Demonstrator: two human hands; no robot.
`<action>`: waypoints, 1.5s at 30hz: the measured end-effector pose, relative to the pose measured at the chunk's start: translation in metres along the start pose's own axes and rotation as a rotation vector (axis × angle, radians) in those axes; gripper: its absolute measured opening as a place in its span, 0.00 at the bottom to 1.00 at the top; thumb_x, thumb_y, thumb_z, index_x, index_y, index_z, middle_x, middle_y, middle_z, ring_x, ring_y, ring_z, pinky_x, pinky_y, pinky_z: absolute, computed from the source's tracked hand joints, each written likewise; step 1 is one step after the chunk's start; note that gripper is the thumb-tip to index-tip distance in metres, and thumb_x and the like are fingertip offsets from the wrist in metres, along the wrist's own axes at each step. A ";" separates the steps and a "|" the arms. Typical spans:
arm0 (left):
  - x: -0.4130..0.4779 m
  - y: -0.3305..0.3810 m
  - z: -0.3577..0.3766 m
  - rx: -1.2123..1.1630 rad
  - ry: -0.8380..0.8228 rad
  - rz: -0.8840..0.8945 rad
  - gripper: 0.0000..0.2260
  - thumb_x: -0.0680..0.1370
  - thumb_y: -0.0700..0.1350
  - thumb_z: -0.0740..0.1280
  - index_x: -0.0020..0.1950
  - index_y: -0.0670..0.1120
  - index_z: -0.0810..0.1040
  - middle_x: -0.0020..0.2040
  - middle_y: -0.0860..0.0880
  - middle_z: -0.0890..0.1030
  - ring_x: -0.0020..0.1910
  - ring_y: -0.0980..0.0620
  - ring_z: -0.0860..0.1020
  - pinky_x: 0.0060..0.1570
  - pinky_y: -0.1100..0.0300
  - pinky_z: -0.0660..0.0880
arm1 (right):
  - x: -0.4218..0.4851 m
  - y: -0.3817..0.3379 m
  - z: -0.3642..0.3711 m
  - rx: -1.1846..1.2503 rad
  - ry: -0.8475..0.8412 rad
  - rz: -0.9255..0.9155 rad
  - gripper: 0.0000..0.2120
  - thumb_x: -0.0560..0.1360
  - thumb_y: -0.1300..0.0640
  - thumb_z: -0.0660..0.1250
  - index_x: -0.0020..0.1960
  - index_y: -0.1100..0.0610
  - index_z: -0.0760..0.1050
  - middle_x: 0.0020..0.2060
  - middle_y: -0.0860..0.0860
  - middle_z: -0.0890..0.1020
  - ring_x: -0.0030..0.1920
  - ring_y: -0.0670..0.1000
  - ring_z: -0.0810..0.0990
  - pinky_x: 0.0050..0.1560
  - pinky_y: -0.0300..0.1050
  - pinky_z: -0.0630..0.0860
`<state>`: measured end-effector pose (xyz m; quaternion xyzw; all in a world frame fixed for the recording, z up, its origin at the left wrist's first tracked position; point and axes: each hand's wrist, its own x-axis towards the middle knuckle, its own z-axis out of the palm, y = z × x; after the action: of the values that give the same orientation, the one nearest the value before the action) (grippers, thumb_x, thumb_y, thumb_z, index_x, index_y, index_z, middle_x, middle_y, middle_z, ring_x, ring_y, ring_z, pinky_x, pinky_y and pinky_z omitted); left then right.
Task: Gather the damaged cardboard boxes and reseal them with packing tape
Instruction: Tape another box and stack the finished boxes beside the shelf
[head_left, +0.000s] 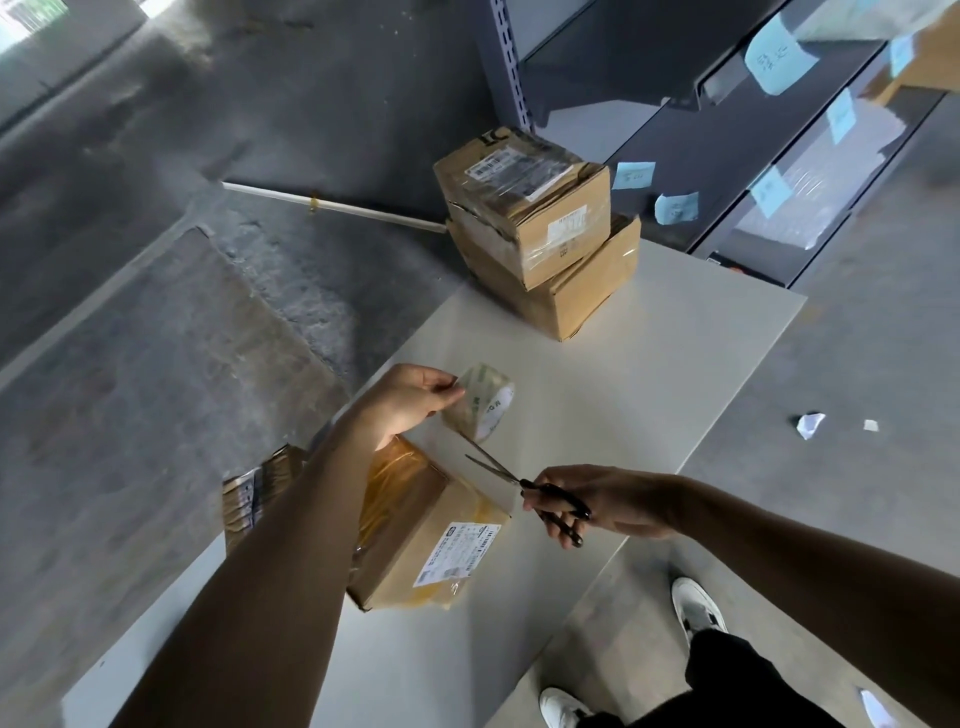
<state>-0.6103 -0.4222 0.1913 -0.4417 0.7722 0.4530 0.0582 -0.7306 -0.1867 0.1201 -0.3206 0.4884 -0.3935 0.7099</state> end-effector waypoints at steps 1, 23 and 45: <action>-0.001 0.001 0.000 0.000 0.003 0.001 0.15 0.77 0.45 0.72 0.63 0.45 0.81 0.53 0.53 0.84 0.54 0.56 0.81 0.54 0.62 0.77 | 0.001 -0.001 0.001 -0.001 -0.001 0.003 0.32 0.74 0.40 0.69 0.62 0.68 0.72 0.42 0.55 0.79 0.42 0.55 0.77 0.46 0.48 0.73; -0.004 0.007 0.001 -0.030 -0.010 -0.021 0.16 0.76 0.44 0.73 0.63 0.42 0.80 0.56 0.50 0.84 0.55 0.56 0.81 0.63 0.58 0.74 | 0.027 -0.022 0.017 0.045 -0.001 0.046 0.15 0.80 0.45 0.66 0.50 0.58 0.76 0.38 0.54 0.77 0.40 0.53 0.75 0.40 0.43 0.74; -0.005 -0.001 -0.003 0.012 0.041 -0.016 0.15 0.76 0.48 0.72 0.62 0.47 0.82 0.54 0.53 0.85 0.57 0.52 0.81 0.62 0.53 0.76 | 0.036 -0.025 0.005 -0.040 0.056 0.068 0.07 0.76 0.55 0.73 0.52 0.56 0.81 0.44 0.56 0.79 0.39 0.49 0.74 0.39 0.40 0.76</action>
<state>-0.6055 -0.4216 0.1952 -0.4567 0.7725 0.4386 0.0485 -0.7241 -0.2299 0.1269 -0.3069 0.5264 -0.3682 0.7023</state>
